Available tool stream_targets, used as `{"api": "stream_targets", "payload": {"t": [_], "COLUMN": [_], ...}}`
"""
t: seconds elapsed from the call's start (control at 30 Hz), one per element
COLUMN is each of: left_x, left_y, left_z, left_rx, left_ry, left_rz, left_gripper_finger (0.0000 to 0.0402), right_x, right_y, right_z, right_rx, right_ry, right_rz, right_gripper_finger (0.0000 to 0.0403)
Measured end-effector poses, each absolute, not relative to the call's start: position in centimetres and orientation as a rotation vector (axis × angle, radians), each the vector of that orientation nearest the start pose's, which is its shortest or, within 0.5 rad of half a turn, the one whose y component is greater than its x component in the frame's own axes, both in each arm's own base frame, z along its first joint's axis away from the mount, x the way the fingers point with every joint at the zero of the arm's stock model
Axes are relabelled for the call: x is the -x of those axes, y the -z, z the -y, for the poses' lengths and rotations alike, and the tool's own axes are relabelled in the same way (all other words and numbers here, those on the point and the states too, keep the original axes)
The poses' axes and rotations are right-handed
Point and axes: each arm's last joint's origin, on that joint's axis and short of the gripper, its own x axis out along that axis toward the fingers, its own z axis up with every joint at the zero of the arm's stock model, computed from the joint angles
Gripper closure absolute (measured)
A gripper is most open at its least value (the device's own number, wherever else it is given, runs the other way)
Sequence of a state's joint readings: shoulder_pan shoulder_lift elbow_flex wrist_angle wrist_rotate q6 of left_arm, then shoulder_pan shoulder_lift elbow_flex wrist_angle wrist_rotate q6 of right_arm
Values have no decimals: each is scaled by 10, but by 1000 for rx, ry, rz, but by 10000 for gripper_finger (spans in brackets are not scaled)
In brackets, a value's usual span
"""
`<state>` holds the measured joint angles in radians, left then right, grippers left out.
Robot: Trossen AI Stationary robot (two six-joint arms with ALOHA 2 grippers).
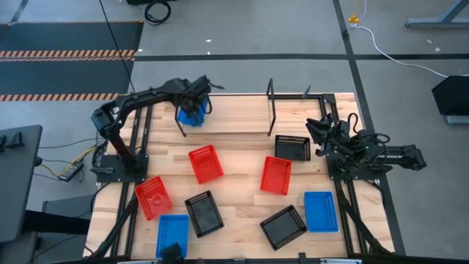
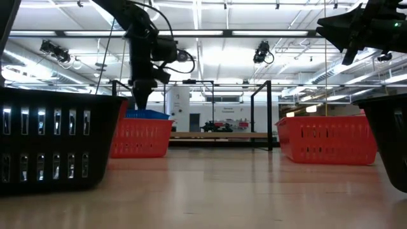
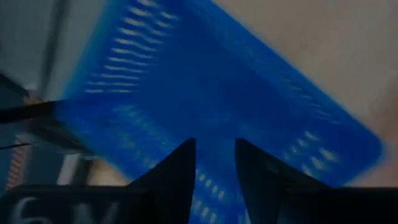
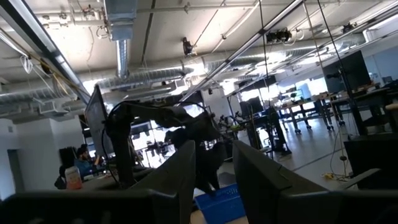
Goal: Stack baskets on shelf by color
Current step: Put the top blue basket on the shelf
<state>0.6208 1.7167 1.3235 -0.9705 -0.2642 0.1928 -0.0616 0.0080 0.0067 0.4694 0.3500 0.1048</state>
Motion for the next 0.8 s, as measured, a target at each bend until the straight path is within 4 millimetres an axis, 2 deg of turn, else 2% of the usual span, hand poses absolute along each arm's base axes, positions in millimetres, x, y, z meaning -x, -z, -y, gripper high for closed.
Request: {"api": "stream_targets", "payload": {"t": [0.43, 0.8], "left_x": [-289, -297], "left_y": [-229, -231], "left_z": [-154, -155], "left_rx": [46, 6], "left_ry": [-410, -445], "left_rz": [-1409, -1346], "left_gripper_finger": [283, 284], "right_x": [-85, -85], "right_y": [-208, -208], "right_z": [15, 15], "right_rx": [-166, -169], "right_ry": [381, 380], "right_rz": [486, 487], "right_gripper_finger": [289, 289]}}
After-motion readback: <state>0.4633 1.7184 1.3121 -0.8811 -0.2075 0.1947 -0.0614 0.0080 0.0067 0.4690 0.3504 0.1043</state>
